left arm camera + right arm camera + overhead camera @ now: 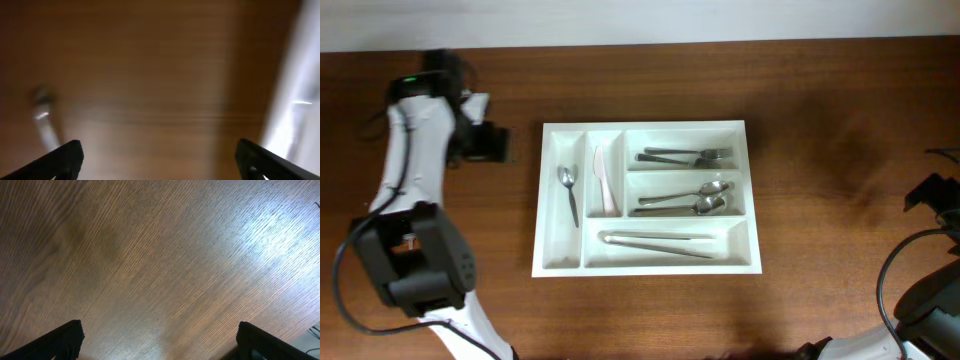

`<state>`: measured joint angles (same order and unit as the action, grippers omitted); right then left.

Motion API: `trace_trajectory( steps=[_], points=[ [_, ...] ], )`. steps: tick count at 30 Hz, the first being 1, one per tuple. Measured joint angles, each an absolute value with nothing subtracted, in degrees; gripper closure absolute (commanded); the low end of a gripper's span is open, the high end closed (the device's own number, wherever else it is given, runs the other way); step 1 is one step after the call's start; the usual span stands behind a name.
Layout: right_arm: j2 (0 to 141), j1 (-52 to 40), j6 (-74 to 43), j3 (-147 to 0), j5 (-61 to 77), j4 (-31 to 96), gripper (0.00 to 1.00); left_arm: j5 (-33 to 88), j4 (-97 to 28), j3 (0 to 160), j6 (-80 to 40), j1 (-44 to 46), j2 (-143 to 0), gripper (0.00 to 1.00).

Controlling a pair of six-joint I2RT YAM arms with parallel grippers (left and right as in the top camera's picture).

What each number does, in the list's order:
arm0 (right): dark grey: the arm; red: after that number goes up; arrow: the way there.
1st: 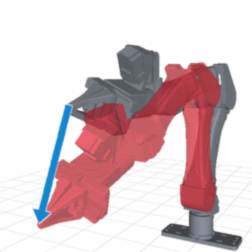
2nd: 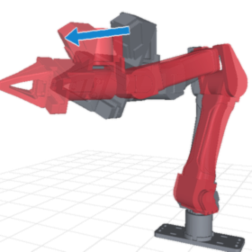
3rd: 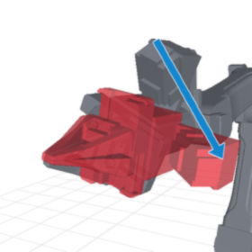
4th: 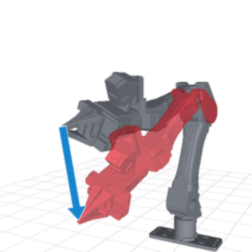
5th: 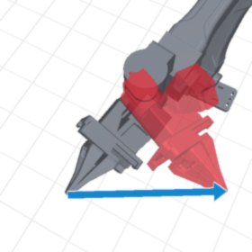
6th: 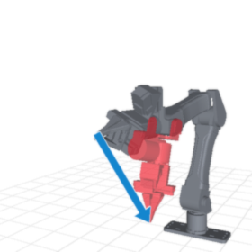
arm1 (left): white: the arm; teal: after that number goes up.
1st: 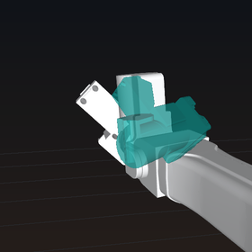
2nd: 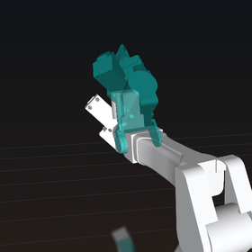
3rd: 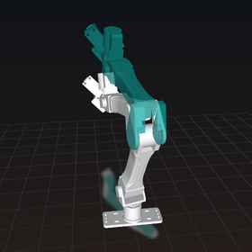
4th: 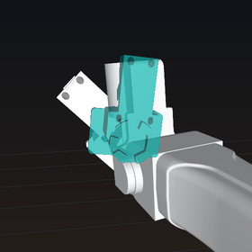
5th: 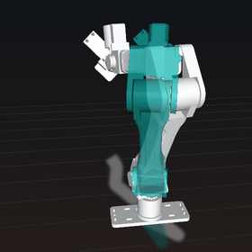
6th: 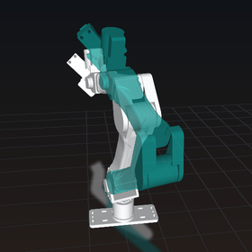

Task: Pack container
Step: 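Move the left gripper back over the second silver spoon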

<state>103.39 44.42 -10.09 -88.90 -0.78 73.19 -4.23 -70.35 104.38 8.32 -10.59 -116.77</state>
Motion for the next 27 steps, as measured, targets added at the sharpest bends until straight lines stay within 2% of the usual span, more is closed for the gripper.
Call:
trace_trajectory(
  steps=[11,20,27],
  points=[
    [103.39,44.42,-10.11,-88.90,-0.78,73.19,0.01,-4.40,-70.37,104.38,8.40,-27.55,-116.77,0.01],
    [103.39,44.42,-10.13,-88.90,-0.78,73.19,0.01,-3.01,-70.50,104.38,10.39,-33.74,-118.58,0.01],
    [103.39,44.42,-10.13,-88.90,-0.78,73.19,0.01,0.58,-69.21,104.38,17.82,-34.74,-123.07,0.01]
  ],
)
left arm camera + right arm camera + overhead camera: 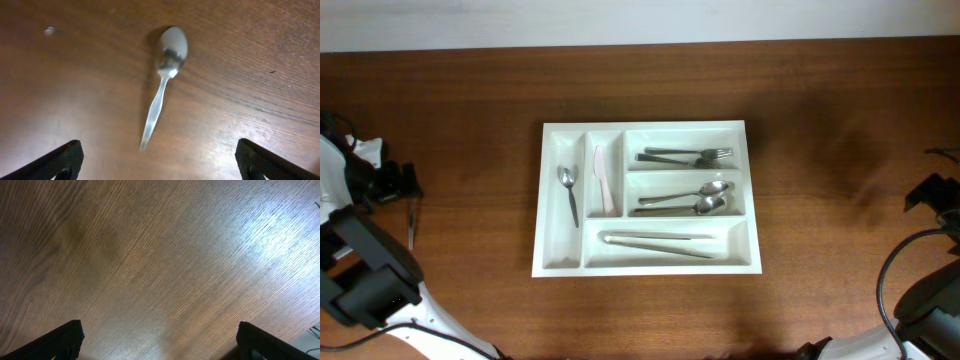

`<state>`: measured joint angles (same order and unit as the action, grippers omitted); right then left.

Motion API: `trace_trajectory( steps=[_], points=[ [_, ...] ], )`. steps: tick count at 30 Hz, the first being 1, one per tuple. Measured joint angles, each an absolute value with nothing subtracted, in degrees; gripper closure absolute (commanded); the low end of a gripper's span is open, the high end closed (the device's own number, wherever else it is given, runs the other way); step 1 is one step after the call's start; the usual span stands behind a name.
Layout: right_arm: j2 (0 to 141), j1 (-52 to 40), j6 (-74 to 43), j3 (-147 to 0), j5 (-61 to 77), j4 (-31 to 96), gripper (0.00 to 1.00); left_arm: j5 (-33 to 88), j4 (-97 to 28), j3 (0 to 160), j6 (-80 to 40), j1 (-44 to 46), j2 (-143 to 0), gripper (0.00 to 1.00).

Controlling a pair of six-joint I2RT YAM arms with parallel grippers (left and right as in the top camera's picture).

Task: Pack container
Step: 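Move the left gripper back over the second silver spoon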

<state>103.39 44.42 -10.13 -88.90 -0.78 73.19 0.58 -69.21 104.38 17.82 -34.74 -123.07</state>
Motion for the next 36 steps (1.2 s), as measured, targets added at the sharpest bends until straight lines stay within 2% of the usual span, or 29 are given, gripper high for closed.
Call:
trace_trajectory(
  steps=[9,36],
  points=[
    [103.39,44.42,-10.13,-88.90,-0.78,73.19,0.01,1.56,-66.57,104.36,24.73,-34.68,-128.14,0.01],
    [103.39,44.42,-10.11,-88.90,-0.78,73.19,0.01,-1.65,-62.67,104.38,25.98,-34.06,-132.57,0.00]
  ],
)
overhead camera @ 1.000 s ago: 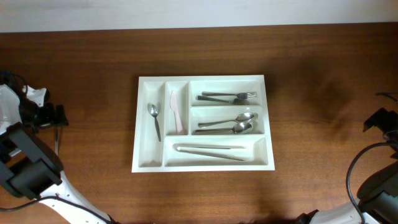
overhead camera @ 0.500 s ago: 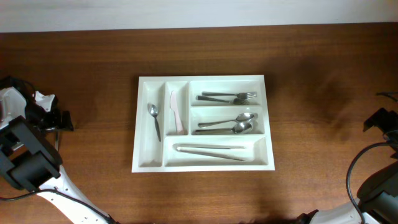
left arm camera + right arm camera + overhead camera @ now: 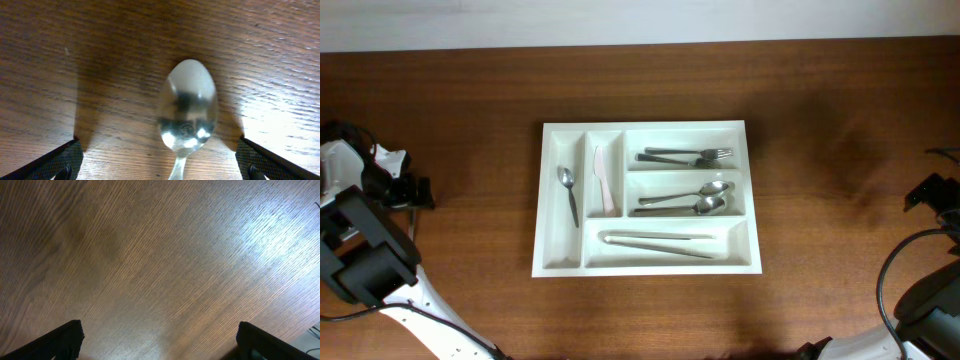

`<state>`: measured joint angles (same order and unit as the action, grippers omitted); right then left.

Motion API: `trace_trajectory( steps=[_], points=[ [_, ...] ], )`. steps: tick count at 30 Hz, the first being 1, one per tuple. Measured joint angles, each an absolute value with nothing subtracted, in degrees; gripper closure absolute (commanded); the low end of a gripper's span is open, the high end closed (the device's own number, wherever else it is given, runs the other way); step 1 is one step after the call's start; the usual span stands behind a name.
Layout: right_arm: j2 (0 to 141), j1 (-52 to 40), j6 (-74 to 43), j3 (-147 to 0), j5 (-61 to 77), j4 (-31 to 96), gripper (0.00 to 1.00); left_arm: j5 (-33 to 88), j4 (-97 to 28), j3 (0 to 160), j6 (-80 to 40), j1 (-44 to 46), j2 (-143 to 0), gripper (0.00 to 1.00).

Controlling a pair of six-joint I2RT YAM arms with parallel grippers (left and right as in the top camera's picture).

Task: Pack container
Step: 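Move the left gripper back over the second silver spoon, then lower and close the left gripper on the second spoon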

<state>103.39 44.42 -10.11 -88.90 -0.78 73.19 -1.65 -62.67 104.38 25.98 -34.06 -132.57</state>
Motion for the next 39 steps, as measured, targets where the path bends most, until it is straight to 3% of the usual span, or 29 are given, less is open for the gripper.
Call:
trace_trajectory(
  steps=[7,13,39],
  points=[
    [103.39,44.42,-10.09,-88.90,-0.78,73.19,0.01,-4.67,-62.06,104.60,25.96,-31.31,-132.55,0.01],
    [103.39,44.42,-10.11,-88.90,-0.78,73.19,0.01,-5.45,-62.59,104.68,25.39,-30.55,-132.55,0.23],
    [103.39,44.42,-10.11,-88.90,-0.78,73.19,0.01,-5.13,-63.59,101.82,22.94,-31.18,-131.48,0.23]
  ],
)
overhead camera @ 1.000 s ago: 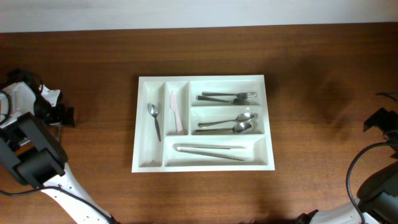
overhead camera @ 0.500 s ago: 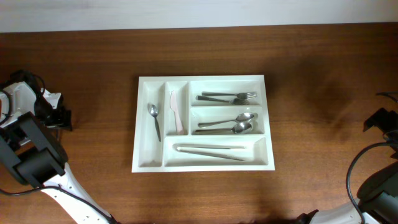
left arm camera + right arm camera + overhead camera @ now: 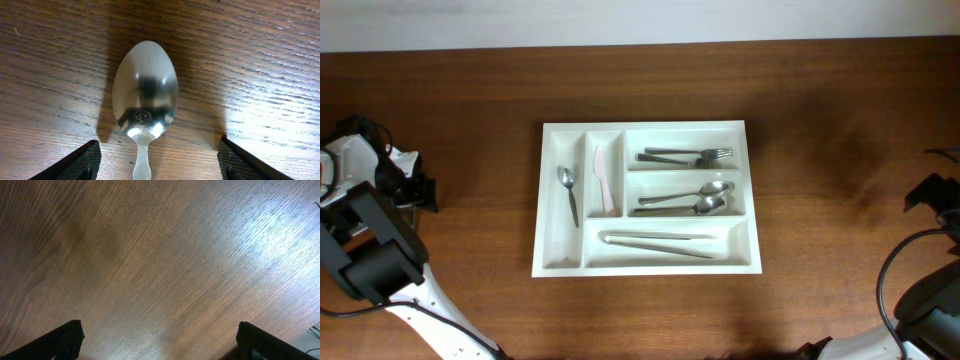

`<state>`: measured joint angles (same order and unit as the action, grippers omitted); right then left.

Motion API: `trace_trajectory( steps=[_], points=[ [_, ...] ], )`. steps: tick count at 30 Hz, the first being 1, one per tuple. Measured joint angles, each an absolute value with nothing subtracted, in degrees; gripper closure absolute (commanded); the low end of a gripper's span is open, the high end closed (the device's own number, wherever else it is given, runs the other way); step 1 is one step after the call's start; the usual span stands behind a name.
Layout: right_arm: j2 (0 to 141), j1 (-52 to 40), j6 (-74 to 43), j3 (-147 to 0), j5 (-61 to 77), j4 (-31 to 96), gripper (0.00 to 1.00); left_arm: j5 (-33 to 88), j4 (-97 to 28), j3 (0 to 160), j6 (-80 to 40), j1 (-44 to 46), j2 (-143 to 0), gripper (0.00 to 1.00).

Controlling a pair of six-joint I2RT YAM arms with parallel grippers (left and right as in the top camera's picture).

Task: Pack container
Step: 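Lower and close the left gripper on the second spoon, then carry the second spoon into the tray's left compartment and release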

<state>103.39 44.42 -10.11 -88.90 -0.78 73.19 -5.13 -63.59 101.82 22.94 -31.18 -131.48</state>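
Observation:
A white cutlery tray (image 3: 750, 180) sits mid-table, holding a small spoon, a pale knife, forks, two spoons and tongs. A loose metal spoon (image 3: 145, 97) lies on the wood at the far left, bowl up in the left wrist view. My left gripper (image 3: 157, 165) (image 3: 420, 195) is low over it, open, its fingers (image 3: 75, 162) either side of the spoon's neck without touching. My right gripper (image 3: 160, 340) is open over bare wood at the right edge.
Dark wooden table (image 3: 840, 150) all around the tray. The right arm (image 3: 930, 195) rests at the table's right edge with cables beside it. The left arm's base stands at the front left.
My left gripper has come lower and closer to the loose spoon, its fingers now nearer each other and flanking the spoon's neck. The right arm has not moved.
First my left gripper was near the tray's left side, its view blurred. Then it was at the table's far left, above the loose spoon. It stood closer over the spoon's bowl, and now straddles the neck, open. The right gripper stayed still.

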Motion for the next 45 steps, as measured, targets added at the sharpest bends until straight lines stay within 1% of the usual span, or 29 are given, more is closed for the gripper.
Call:
trace_trajectory(
  steps=[2,5,6,15,17,20,22,25,27,29,31,33,35,36,45],
  points=[
    [103.39,44.42,-10.09,-88.90,-0.78,73.19,0.01,-4.97,-63.05,101.25,22.92,-31.24,-131.15,0.26],
    [103.39,44.42,-10.09,-88.90,-0.78,73.19,0.01,-4.49,-62.35,100.51,22.83,-31.24,-130.76,0.37],
    [103.39,44.42,-10.13,-88.90,-0.78,73.19,0.01,-4.29,-62.19,100.38,22.81,-31.24,-130.69,0.39],
    [103.39,44.42,-10.11,-88.90,-0.78,73.19,0.01,-2.98,-61.36,100.27,22.92,-31.27,-130.65,0.39],
    [103.39,44.42,-10.11,-88.90,-0.78,73.19,0.01,-2.81,-61.36,100.27,22.72,-31.27,-130.65,0.50],
    [103.39,44.42,-10.13,-88.90,-0.78,73.19,0.01,-2.17,-61.23,100.16,22.76,-31.24,-130.65,0.52],
    [103.39,44.42,-10.13,-88.90,-0.78,73.19,0.01,-1.98,-61.23,100.16,22.68,-31.22,-130.65,0.59],
    [103.39,44.42,-10.13,-88.90,-0.78,73.19,0.01,-1.87,-61.12,100.12,22.70,-31.18,-130.63,0.64],
    [103.39,44.42,-10.11,-88.90,-0.78,73.19,0.01,-1.83,-61.10,100.12,22.61,-31.14,-130.61,0.69],
    [103.39,44.42,-10.09,-88.90,-0.78,73.19,0.01,-1.74,-60.97,100.12,22.57,-31.14,-130.61,0.77],
    [103.39,44.42,-10.11,-88.90,-0.78,73.19,0.01,-1.74,-60.90,100.12,22.37,-31.14,-130.61,0.82],
    [103.39,44.42,-10.13,-88.90,-0.78,73.19,0.01,-1.72,-60.77,100.12,22.11,-31.14,-130.61,0.91],
    [103.39,44.42,-10.13,-88.90,-0.78,73.19,0.01,-1.78,-60.69,100.12,22.13,-31.14,-130.61,0.97],
    [103.39,44.42,-10.11,-88.90,-0.80,73.19,0.01,-1.80,-60.62,100.12,22.09,-31.14,-130.61,0.98],
    [103.39,44.42,-10.11,-88.90,-0.78,73.19,0.01,-1.93,-60.58,100.12,20.82,-31.14,-130.61,0.98]
  ],
)
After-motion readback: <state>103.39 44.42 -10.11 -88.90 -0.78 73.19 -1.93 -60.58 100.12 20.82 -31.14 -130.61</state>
